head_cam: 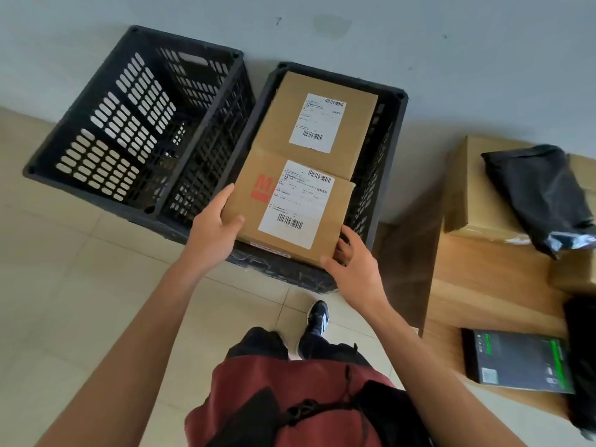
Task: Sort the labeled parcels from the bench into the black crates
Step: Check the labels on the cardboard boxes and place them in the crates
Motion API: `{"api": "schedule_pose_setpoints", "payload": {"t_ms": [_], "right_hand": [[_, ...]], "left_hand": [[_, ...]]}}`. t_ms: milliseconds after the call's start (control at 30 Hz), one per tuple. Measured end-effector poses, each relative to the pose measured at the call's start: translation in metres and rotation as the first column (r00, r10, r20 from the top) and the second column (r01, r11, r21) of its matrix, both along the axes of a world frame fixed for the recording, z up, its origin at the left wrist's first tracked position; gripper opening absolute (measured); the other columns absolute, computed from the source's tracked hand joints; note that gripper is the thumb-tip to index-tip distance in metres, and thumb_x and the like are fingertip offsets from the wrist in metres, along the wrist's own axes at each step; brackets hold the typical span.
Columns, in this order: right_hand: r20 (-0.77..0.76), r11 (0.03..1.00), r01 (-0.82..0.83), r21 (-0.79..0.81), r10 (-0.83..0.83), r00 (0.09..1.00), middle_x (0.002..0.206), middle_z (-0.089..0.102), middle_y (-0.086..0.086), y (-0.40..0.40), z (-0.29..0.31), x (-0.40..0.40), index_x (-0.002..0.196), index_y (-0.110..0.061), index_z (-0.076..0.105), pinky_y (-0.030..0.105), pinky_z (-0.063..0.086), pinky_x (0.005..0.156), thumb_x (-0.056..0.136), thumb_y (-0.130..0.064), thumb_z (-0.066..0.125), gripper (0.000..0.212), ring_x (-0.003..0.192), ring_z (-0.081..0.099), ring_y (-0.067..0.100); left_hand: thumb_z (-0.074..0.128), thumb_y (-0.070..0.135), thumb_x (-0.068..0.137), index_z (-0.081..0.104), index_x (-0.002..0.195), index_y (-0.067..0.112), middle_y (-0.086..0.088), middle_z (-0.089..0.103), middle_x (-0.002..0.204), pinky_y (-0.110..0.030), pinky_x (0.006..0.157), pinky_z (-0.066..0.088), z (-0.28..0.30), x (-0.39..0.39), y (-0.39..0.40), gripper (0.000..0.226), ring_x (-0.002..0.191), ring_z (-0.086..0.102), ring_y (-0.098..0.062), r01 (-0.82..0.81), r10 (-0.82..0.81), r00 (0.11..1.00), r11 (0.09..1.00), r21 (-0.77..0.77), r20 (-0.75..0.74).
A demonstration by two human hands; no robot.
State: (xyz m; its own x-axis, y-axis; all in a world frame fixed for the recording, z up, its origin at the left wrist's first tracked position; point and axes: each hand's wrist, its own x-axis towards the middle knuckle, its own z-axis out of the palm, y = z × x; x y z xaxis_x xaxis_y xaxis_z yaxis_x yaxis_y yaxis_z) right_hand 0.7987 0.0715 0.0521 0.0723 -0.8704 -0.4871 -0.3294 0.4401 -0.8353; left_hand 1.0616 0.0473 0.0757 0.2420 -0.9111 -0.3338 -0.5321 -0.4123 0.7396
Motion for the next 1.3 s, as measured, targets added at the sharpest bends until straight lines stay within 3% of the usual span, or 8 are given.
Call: {"api": "schedule_pose_setpoints", "payload": {"t_ms": [167,367,467,600,800,900,1000,1300], "right_hand": [[-0.032,0.999,0.001,0.044,0.0,1.0,0.116,0.059,-0.033,-0.015,-0.008,0.01,0.157,-0.035,0.037,0.032,0.051,0.106,0.096,-0.005,0.07,0.075,0.116,0.058,-0.005],[-0.096,0.998,-0.032,0.046,0.037,0.995,0.102,0.056,-0.048,-0.026,-0.023,0.03,0.157,-0.049,0.025,0.009,0.044,0.092,0.096,-0.003,0.069,0.088,0.096,0.053,-0.029],[-0.115,0.999,-0.022,0.043,0.026,0.993,0.109,0.055,-0.045,-0.028,-0.028,0.041,0.159,-0.047,0.025,0.025,0.047,0.105,0.097,-0.005,0.069,0.087,0.114,0.055,-0.016],[-0.138,0.998,0.018,0.054,-0.01,0.99,0.128,0.054,-0.031,-0.029,-0.031,0.054,0.162,-0.042,0.023,0.03,0.046,0.107,0.098,-0.003,0.068,0.088,0.135,0.054,0.005],[-0.154,0.997,0.042,0.072,-0.03,0.988,0.145,0.055,-0.018,-0.032,-0.037,0.058,0.163,-0.034,0.026,0.037,0.046,0.112,0.097,-0.007,0.07,0.084,0.138,0.052,0.007],[-0.278,1.0,0.013,-0.007,-0.014,0.961,0.168,0.031,-0.005,-0.031,-0.037,0.062,0.163,-0.033,0.028,0.03,0.046,0.11,0.098,-0.011,0.07,0.08,0.145,0.045,0.014],[-0.368,0.99,-0.085,-0.116,0.037,0.929,0.174,0.012,-0.008,-0.031,-0.04,0.067,0.161,-0.037,0.034,0.025,0.056,0.091,0.098,-0.013,0.069,0.075,0.113,0.065,0.011],[-0.553,0.97,-0.228,-0.086,0.144,0.821,0.172,0.016,-0.009,-0.038,-0.041,0.072,0.156,-0.026,0.046,0.032,0.058,0.091,0.102,-0.023,0.066,0.057,0.109,0.068,0.017]], "left_hand": [[0.052,0.013,0.107,0.012,0.165,0.04,0.019,0.058,0.119,-0.008,0.064,0.046,-0.018,0.007,-0.01,0.075,0.082,0.055,0.002,0.036,-0.038,0.999,0.997,0.067,0.029],[0.048,0.012,0.108,0.024,0.165,0.028,0.0,0.038,0.162,-0.037,0.118,0.038,-0.035,0.022,-0.025,0.064,0.142,0.047,-0.024,0.199,-0.209,0.969,0.977,0.079,0.136],[0.05,0.012,0.108,0.03,0.163,0.024,-0.005,0.028,0.167,-0.028,0.114,0.029,-0.043,0.026,-0.032,0.06,0.152,0.031,-0.021,0.277,-0.293,0.931,0.956,0.099,0.218],[0.053,0.017,0.107,0.033,0.161,0.021,-0.008,0.007,0.173,-0.044,0.122,0.031,-0.051,0.028,-0.035,0.058,0.159,0.013,-0.025,0.357,-0.393,0.856,0.919,0.164,0.336],[0.069,0.006,0.092,0.064,0.133,0.01,-0.018,0.039,0.159,-0.055,0.114,0.042,-0.062,0.034,-0.027,0.041,0.152,0.028,-0.036,0.558,-0.488,0.701,0.829,0.026,0.519],[0.074,0.007,0.087,0.069,0.125,0.015,-0.015,0.049,0.152,-0.056,0.113,0.037,-0.062,0.035,-0.028,0.04,0.144,0.038,-0.035,0.624,-0.513,0.656,0.781,-0.017,0.554],[0.074,0.011,0.088,0.07,0.128,0.017,-0.014,0.049,0.151,-0.056,0.109,0.043,-0.062,0.038,-0.035,0.04,0.142,0.04,-0.034,0.643,-0.54,0.656,0.766,-0.016,0.527],[0.072,0.018,0.091,0.068,0.131,0.018,-0.015,0.048,0.15,-0.057,0.105,0.045,-0.061,0.04,-0.044,0.041,0.139,0.041,-0.036,0.695,-0.597,0.576,0.718,0.051,0.559]]}}
